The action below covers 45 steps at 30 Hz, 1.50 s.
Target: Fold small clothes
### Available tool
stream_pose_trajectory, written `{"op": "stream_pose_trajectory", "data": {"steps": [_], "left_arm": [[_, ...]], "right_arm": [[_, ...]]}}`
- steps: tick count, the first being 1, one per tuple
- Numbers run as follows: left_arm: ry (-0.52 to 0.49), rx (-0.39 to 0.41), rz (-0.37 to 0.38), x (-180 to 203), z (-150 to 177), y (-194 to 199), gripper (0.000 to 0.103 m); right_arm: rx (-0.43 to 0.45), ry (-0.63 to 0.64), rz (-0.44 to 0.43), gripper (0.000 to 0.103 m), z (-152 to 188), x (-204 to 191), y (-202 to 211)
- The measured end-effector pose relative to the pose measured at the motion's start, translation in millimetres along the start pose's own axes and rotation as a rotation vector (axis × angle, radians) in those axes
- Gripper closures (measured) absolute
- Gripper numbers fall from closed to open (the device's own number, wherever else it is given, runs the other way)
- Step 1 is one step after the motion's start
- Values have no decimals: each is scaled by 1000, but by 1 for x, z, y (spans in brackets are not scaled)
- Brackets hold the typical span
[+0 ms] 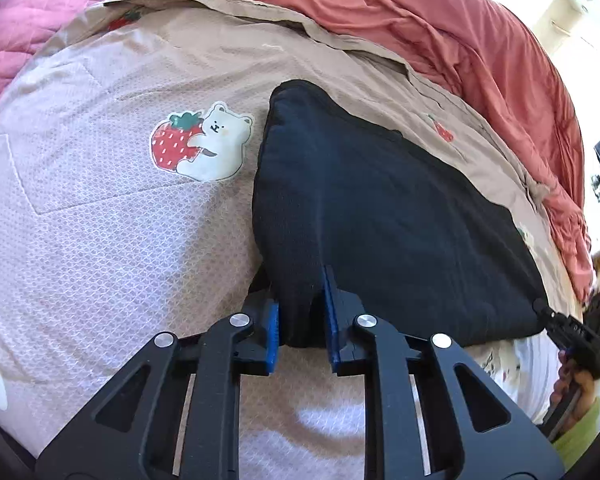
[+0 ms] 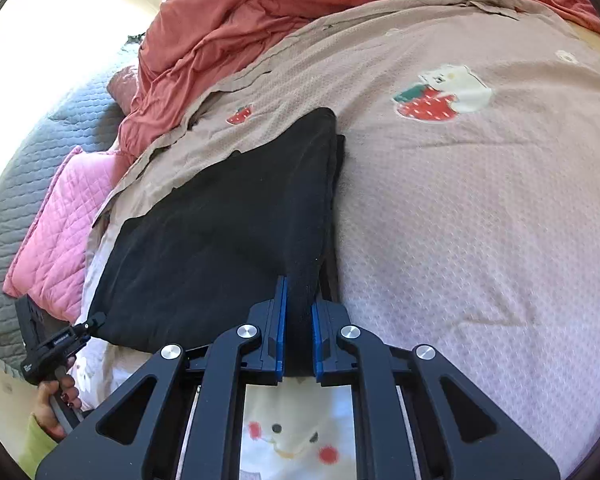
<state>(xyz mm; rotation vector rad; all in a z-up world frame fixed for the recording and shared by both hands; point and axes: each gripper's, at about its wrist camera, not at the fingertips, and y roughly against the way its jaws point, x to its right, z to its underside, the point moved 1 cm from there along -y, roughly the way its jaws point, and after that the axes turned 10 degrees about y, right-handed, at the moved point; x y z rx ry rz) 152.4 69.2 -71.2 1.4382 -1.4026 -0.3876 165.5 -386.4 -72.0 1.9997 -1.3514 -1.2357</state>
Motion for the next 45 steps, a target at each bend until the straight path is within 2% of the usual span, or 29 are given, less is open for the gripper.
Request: {"op": "stream_pose_trajectory", "data": {"steps": [5, 9, 15, 23, 28, 29, 32, 35, 37, 39, 42, 45], "left_arm": [[1, -18, -1, -13, 8, -10, 91], [-40, -13, -10, -12, 8, -12, 88], [-102, -9, -40, -10, 9, -13, 77], [-106, -20, -28, -15, 6, -12, 71], [-104, -30, -15, -18, 5, -13, 68], [-104, -31, -14, -19, 4, -13, 67], [-98, -35, -10, -20, 4, -12, 65], [-104, -29, -16, -19, 2, -6, 63], [-103, -24, -12, -18, 0, -4, 63], [-113, -18, -21, -17, 0, -1, 63], [-119, -1, -28, -16, -3, 5, 63], [-116, 21, -20, -16, -8, 13, 63]], "right_arm": [[-48, -27, 49, 93, 7, 6, -15], [-56, 5, 100, 87, 10, 4, -21], [-37, 51, 179, 76, 15, -3, -22], [-10, 96, 289, 62, 23, -12, -21], [10, 65, 303, 59, 26, -10, -20], [13, 59, 308, 57, 27, -10, -20], [32, 52, 345, 37, 29, -20, -10], [69, 97, 353, 35, 32, -37, 0], [92, 117, 352, 29, 34, -47, 7], [117, 149, 360, 19, 37, -60, 13], [142, 209, 364, 19, 40, -79, 19], [154, 249, 362, 12, 42, -97, 22]]}}
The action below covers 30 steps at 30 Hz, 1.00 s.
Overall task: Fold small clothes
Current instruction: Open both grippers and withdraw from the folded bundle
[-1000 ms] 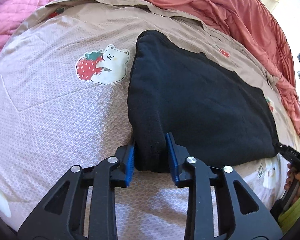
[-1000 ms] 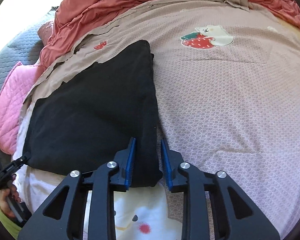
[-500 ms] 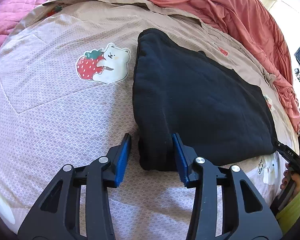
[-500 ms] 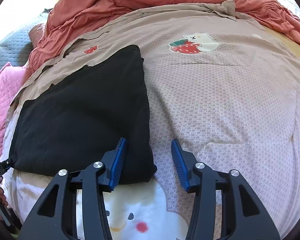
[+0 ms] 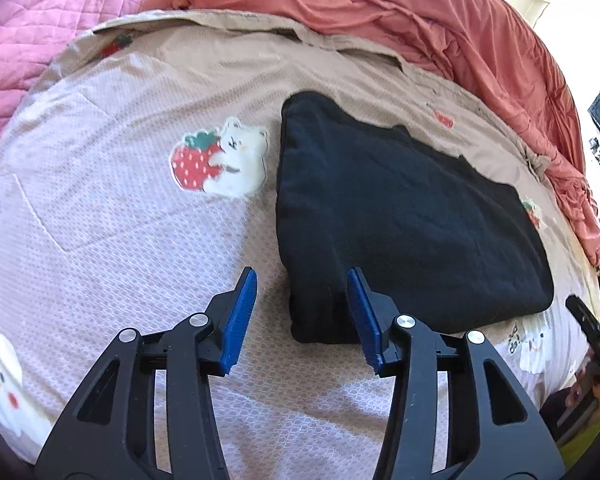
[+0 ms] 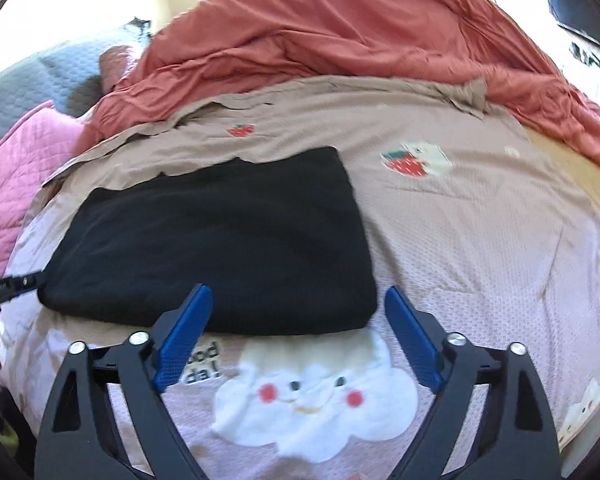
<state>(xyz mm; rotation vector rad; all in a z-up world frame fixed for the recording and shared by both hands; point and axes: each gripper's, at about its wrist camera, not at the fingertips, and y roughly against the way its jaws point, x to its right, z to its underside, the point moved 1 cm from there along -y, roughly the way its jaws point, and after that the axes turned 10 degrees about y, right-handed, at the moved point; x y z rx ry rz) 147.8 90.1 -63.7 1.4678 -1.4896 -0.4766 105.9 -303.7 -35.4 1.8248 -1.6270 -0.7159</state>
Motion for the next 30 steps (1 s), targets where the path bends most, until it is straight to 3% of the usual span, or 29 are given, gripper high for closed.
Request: {"op": "stream_pose_trajectory", "data": {"steps": [9, 17, 24, 30], "left_arm": [[21, 49, 18, -8, -16, 20, 53], [18, 105, -25, -19, -26, 30, 32], [38, 119, -43, -32, -34, 28, 25], [60, 100, -64, -43, -36, 18, 24]], "right_arm": [[29, 104, -55, 7, -9, -57, 26], [40, 266, -121, 7, -18, -128, 30], [35, 365, -154, 7, -24, -176, 19], [13, 457, -168, 7, -23, -215, 0]]}}
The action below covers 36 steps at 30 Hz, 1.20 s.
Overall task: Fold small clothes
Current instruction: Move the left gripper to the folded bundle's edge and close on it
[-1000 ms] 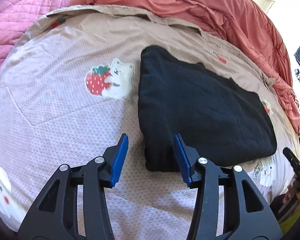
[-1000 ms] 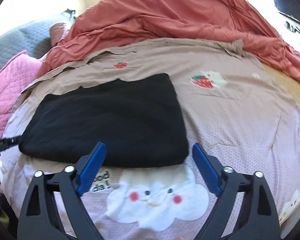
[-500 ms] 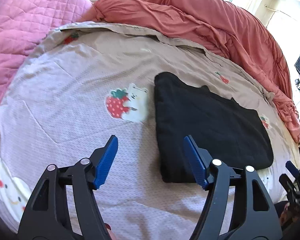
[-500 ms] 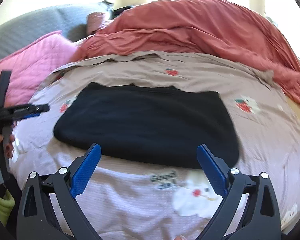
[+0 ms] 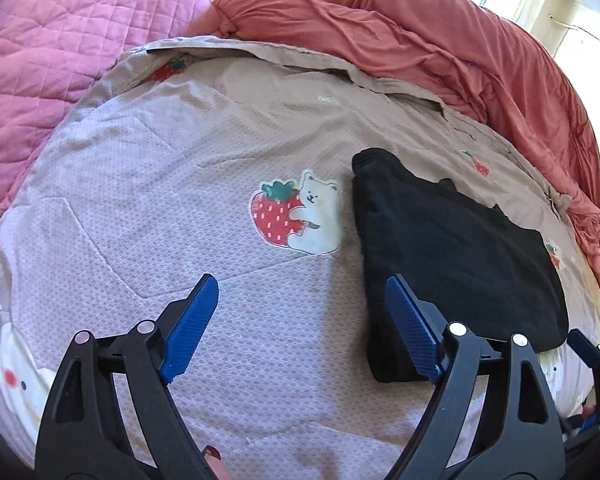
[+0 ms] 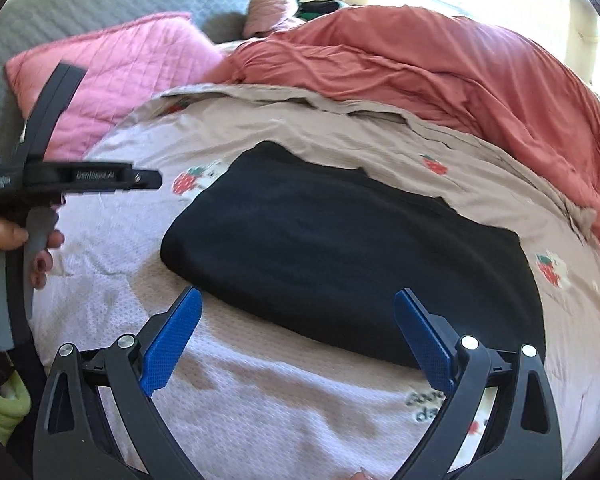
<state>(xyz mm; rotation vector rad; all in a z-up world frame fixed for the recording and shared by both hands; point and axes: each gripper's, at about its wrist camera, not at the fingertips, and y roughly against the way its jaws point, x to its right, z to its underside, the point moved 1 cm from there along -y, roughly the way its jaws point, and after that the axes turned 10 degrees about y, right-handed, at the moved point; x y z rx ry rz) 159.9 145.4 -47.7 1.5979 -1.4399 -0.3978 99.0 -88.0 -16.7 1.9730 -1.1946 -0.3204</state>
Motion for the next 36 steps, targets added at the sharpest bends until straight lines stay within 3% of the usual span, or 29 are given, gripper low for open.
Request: {"op": "stream_pose_trajectory", "data": {"steps": [11, 15, 21, 25, 31, 34, 36], "left_arm": [[108, 64, 37, -21, -18, -1, 19], [128, 49, 36, -27, -20, -7, 19], [166, 41, 54, -34, -23, -14, 17], [178, 38, 68, -36, -25, -16, 17], [199, 24, 86, -39, -27, -21, 17], [197, 1, 82, -37, -27, -28, 15], [192, -7, 83, -35, -28, -31, 15]], "right_arm": [[-32, 243, 40, 7, -15, -54, -42], [-43, 342, 65, 7, -17, -71, -59], [-72, 403, 78, 7, -20, -83, -80], [-105, 454, 143, 7, -17, -88, -97], [-60, 494, 196, 8, -16, -90, -104], [-36, 478, 176, 22, -19, -87, -103], [-29, 431, 134, 46, -22, -82, -101]]}}
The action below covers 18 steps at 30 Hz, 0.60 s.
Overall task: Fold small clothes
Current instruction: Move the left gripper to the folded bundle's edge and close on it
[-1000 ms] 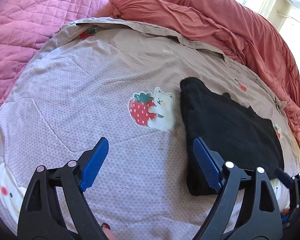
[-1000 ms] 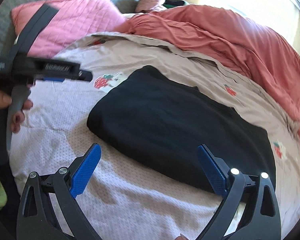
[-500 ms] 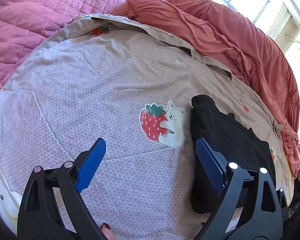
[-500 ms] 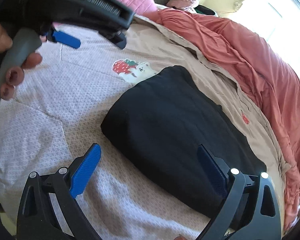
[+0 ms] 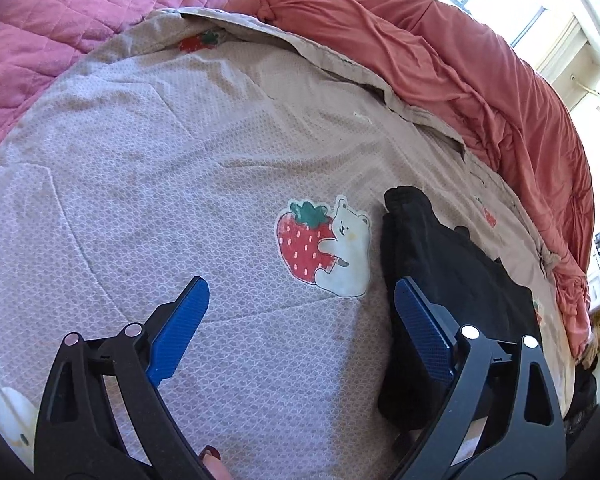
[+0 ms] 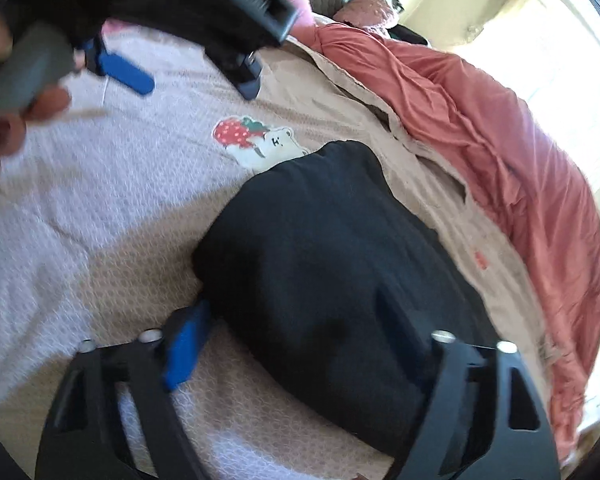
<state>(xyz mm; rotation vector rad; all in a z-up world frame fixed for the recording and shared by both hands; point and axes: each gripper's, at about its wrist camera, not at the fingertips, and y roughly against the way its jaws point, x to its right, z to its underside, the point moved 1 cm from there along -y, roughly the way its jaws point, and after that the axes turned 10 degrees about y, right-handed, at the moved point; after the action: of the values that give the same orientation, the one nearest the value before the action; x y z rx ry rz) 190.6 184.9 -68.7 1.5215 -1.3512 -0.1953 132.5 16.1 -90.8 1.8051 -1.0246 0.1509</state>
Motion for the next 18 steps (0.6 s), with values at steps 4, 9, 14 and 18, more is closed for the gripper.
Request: {"op": "stream_pose_trajectory", "data": {"steps": [4, 9, 14, 18], "left_arm": [[-9, -20, 31, 8, -3, -7, 15], [25, -110, 158, 19, -2, -23, 15], [159, -262, 395, 24, 4, -47, 15], [194, -334, 461, 26, 8, -66, 16]], "right_arm": [[32, -61, -79, 80, -3, 8, 10], [52, -276, -226, 85, 6, 39, 13], [83, -271, -245, 85, 6, 38, 19], [104, -263, -266, 85, 10, 36, 21]]}}
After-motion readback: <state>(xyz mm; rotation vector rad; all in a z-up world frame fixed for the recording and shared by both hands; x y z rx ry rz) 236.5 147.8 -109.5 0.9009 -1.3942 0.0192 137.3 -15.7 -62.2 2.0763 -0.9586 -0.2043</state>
